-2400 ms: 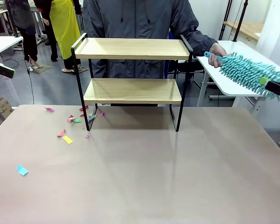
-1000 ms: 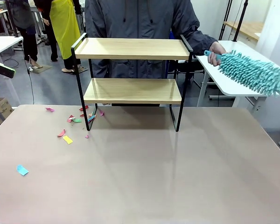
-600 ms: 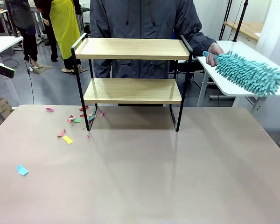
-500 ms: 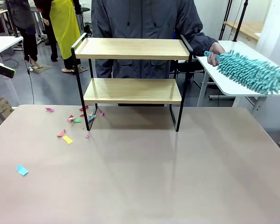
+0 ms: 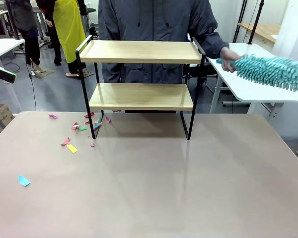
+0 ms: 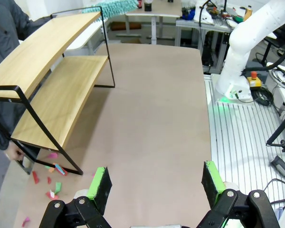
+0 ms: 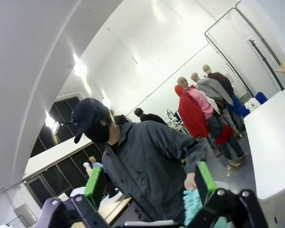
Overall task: Clean the shelf.
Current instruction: Hand the Duster back to the human.
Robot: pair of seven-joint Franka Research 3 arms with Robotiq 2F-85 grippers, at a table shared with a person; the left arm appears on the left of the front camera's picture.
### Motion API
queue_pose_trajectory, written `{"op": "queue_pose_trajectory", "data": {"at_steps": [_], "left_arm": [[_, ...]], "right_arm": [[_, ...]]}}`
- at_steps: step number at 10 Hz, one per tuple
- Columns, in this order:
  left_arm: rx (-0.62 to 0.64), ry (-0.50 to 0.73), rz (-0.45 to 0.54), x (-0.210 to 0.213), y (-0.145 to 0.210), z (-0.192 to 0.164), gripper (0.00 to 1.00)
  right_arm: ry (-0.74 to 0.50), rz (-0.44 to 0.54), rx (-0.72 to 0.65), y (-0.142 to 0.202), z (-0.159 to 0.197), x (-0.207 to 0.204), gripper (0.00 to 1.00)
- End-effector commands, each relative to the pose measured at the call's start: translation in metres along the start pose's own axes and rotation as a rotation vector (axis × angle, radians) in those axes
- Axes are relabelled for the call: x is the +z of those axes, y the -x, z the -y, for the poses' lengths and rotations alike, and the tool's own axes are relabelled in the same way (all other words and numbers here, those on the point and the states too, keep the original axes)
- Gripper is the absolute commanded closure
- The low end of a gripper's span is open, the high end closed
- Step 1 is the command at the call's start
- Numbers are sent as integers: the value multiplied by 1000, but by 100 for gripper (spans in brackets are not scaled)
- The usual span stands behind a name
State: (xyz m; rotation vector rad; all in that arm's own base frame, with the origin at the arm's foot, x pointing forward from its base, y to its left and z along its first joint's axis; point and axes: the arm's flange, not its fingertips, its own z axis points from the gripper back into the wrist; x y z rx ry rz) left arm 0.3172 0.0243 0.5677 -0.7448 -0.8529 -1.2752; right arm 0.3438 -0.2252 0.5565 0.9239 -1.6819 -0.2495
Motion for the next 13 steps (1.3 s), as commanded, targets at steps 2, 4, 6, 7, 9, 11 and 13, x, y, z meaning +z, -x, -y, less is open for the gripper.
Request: {"op": "queue_pose_trajectory", "data": {"at_steps": [2, 4, 6, 7, 9, 11, 13], "left_arm": [[-19, 2, 25, -1, -1, -1, 0], [-19, 2, 25, -1, -1, -1, 0], [-19, 2, 25, -1, -1, -1, 0], [-19, 2, 25, -1, -1, -1, 0], [-19, 2, 25, -1, -1, -1, 0], [-19, 2, 25, -1, -1, -1, 0], [-19, 2, 25, -1, -1, -1, 0]], "right_arm": [[13, 10, 1, -1, -3, -1, 0], [13, 10, 1, -1, -3, -1, 0], [13, 10, 1, -1, -3, -1, 0], [13, 10, 1, -1, -3, -1, 0], [13, 10, 1, -1, -3, -1, 0], [13, 10, 1, -1, -3, -1, 0], [13, 10, 1, -1, -3, -1, 0]]}}
